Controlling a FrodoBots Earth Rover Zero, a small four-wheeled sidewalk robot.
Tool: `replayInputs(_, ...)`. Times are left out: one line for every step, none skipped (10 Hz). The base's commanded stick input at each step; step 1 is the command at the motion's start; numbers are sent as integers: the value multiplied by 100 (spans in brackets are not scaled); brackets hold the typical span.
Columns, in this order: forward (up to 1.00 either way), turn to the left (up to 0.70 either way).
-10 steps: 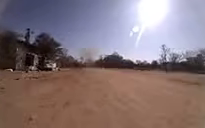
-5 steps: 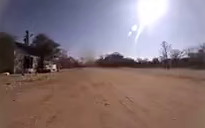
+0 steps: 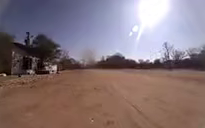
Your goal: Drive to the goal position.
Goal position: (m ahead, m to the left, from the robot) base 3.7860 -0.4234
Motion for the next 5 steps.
replayInputs(100, 0)
replayInputs(100, 0)
replayInputs(100, 0)
replayInputs(100, 0)
replayInputs(100, 0)
